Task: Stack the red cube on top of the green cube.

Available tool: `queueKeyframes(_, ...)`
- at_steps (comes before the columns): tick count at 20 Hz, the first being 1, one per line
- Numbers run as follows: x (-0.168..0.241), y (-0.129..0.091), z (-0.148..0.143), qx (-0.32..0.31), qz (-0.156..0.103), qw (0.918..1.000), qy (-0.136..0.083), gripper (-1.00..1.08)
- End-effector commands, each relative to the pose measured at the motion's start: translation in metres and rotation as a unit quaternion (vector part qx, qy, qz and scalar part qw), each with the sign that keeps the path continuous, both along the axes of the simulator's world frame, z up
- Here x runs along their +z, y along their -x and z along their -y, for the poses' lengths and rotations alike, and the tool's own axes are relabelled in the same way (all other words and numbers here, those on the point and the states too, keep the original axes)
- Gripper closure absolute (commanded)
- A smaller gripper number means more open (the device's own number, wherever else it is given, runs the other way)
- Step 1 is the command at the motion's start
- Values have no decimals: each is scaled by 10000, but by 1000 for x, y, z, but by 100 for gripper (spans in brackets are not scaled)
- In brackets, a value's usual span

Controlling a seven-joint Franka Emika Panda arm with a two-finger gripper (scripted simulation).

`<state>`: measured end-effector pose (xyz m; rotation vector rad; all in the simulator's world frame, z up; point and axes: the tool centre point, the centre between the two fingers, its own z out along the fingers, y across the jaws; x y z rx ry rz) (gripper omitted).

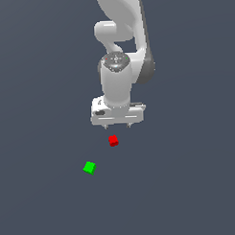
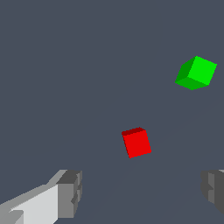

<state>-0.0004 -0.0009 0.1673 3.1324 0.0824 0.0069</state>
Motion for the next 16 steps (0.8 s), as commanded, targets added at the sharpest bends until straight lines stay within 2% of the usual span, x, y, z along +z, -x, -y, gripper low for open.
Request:
queueKeyframes(1, 0, 0, 0, 0, 0, 10000, 0, -92)
queueKeyframes(9, -14, 2, 4, 194, -4, 9998, -6, -92)
queueKeyframes(16, -50, 6, 13, 685, -13, 9976, -23, -92)
